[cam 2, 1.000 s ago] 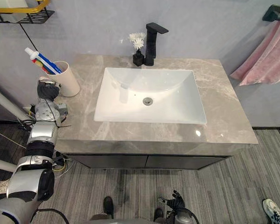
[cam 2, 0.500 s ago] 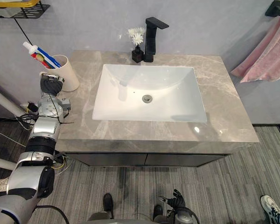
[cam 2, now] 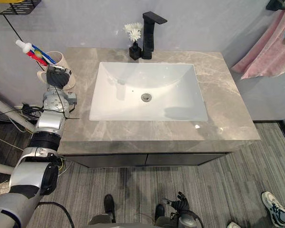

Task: Organize washtable

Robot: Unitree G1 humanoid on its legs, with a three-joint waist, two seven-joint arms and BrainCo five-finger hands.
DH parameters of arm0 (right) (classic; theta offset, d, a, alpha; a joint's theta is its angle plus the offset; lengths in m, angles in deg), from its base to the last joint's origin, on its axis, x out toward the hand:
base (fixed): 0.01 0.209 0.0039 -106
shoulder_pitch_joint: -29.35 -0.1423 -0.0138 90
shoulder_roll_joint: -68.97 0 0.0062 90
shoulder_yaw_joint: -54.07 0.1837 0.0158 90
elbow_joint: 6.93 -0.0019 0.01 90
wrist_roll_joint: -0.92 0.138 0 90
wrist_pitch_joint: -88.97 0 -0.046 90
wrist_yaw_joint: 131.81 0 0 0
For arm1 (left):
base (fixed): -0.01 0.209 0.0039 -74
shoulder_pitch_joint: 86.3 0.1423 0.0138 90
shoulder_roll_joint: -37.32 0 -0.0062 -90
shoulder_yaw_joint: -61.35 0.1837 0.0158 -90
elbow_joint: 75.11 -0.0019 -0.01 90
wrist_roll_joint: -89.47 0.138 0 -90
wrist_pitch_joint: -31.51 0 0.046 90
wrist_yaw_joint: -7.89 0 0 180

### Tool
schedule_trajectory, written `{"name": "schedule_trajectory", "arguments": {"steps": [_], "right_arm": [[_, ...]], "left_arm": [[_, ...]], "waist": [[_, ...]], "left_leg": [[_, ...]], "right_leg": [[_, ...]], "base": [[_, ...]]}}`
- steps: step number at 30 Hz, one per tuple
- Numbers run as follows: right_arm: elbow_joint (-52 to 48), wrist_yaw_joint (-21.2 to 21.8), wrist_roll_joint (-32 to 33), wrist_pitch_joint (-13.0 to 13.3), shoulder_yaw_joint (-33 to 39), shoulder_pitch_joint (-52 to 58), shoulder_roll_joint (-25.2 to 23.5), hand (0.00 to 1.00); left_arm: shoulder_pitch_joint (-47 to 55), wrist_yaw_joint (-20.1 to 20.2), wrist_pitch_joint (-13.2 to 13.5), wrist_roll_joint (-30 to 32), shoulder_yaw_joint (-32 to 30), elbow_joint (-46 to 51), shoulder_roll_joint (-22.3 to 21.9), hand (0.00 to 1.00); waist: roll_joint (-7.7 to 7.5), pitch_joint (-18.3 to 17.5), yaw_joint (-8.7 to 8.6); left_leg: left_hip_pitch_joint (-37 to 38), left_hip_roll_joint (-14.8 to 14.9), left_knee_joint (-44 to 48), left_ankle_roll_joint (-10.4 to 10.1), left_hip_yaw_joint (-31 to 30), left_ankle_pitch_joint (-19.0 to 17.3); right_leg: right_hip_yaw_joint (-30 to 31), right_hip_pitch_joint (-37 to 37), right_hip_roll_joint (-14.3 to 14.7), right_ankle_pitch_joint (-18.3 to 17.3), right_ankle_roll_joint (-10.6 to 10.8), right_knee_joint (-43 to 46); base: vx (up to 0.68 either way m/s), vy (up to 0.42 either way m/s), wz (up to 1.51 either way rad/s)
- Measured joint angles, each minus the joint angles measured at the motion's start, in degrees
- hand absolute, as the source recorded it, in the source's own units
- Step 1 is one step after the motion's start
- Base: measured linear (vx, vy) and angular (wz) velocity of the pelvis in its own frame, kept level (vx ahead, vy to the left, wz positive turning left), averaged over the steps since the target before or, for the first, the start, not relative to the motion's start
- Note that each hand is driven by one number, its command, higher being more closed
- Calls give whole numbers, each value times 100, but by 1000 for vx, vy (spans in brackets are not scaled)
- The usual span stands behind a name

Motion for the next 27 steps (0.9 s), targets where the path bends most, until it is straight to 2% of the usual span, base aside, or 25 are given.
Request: {"name": "schedule_trajectory", "arguments": {"steps": [16, 21, 27], "right_arm": [[-97, -5, 17, 59, -18, 91, 62, 0], [-159, -21, 54, 74, -104, 38, 57, 0], [-304, -29, 62, 75, -237, 27, 54, 0]], "left_arm": [[-468, 7, 37, 52, 181, -358, -44, 100], [-917, 0, 37, 52, 376, -564, -39, 100], [-1031, -4, 42, 34, 377, -549, -43, 100]], "waist": [[-6, 3, -109], [-75, 141, -106], [-55, 162, -130]], "left_leg": [[-234, 54, -8, 35, 26, 139], [-316, 55, 10, 54, -17, 181], [-375, 48, 8, 61, -35, 187]], "right_leg": [[117, -315, 60, 136, -7, 88], [112, -410, 85, 161, -12, 136], [91, -470, 49, 161, -10, 155]], "base": [[-26, -3, -3], [-6, 1, 0], [3, 2, 1]]}}
